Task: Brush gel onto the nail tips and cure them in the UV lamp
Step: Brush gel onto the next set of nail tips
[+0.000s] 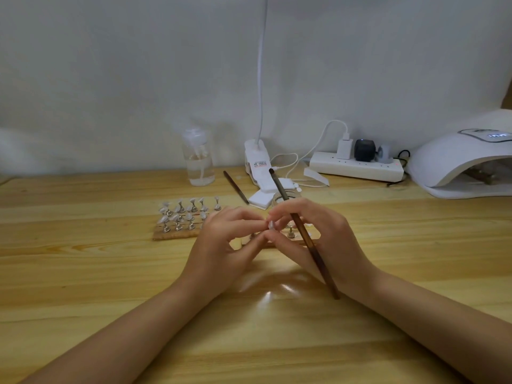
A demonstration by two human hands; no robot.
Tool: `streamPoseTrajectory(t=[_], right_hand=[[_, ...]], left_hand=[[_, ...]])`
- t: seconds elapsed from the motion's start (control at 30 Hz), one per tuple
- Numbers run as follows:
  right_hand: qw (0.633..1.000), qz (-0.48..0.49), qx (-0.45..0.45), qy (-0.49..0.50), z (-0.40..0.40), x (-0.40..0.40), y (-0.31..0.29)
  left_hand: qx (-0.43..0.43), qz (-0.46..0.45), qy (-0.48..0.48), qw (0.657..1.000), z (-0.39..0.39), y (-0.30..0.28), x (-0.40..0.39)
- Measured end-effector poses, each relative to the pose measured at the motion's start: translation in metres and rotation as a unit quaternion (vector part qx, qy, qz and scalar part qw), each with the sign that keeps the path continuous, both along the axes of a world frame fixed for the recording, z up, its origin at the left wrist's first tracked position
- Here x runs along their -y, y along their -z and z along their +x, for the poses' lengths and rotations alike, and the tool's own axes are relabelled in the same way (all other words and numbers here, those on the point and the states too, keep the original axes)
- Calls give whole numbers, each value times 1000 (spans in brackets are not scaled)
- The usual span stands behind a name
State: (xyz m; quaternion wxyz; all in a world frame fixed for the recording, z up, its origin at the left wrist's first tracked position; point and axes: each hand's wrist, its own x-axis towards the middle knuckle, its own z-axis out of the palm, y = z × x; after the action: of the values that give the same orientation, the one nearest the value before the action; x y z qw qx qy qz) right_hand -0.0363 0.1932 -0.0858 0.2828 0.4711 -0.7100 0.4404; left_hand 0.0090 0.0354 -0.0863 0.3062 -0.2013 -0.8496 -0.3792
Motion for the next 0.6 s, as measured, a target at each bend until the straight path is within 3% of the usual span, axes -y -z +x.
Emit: streamPoseTrajectory(t=[0.2, 0.37, 0.6], right_hand=[[992, -78, 98, 21, -6, -9, -9], [934, -211, 281, 57, -15, -11, -19], [937, -92, 307, 141, -44, -16, -38]], left_hand=[[7, 54, -6, 999, 0, 0, 1], [35, 93, -28, 995, -1, -1, 2], [64, 128, -37, 989, 0, -2, 5]])
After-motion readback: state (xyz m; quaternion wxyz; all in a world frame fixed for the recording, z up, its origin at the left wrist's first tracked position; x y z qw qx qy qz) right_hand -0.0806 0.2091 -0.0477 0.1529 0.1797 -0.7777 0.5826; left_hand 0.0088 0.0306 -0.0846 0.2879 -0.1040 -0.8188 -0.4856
